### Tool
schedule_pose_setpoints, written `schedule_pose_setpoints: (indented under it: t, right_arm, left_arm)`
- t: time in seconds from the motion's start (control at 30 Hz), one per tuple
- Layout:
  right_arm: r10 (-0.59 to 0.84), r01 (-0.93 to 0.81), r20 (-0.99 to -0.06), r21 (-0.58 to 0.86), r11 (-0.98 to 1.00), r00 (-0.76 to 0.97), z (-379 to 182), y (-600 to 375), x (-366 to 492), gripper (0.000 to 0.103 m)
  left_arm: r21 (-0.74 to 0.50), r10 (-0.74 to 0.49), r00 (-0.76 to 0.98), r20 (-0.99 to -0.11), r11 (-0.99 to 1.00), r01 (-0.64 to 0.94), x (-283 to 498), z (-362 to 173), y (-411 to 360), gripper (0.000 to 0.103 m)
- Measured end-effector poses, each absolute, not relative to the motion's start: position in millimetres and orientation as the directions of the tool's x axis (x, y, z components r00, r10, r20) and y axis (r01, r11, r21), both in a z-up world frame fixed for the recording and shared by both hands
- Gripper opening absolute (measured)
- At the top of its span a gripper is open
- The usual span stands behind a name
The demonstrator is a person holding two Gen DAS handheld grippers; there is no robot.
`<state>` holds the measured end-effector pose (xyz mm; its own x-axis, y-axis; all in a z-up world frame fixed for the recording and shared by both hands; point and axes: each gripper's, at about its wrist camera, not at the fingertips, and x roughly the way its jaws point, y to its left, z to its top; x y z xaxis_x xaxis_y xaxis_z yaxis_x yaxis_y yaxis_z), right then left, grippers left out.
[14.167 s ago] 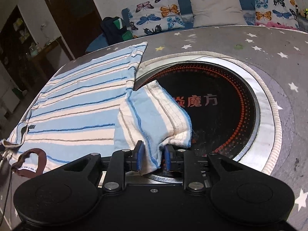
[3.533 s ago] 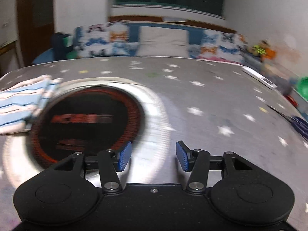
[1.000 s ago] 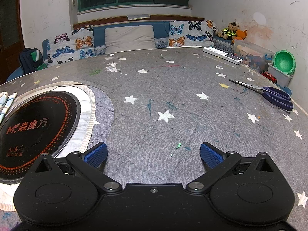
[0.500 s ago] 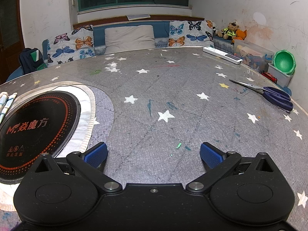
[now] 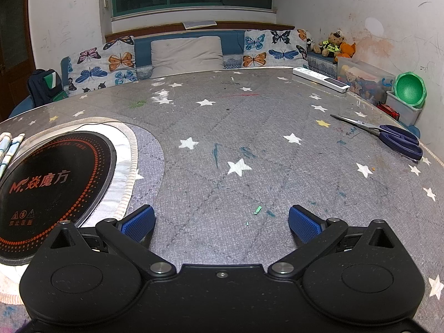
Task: Fold clothes
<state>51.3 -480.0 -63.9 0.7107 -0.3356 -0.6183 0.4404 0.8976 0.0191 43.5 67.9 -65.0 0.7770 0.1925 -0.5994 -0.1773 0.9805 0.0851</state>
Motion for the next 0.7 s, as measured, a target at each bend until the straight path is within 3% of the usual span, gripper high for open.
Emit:
schedule_pose_setpoints:
  t: [0.7]
  right_arm:
    - [-0.335, 0.44, -0.618, 0.019, 0.898, 0.711, -63.4, -480.2, 51.1, 0.103]
  left_arm:
    - [0.092, 0.198, 0.777, -0.598, 0.98, -0.178, 44.3, -66.3, 66.5, 0.101]
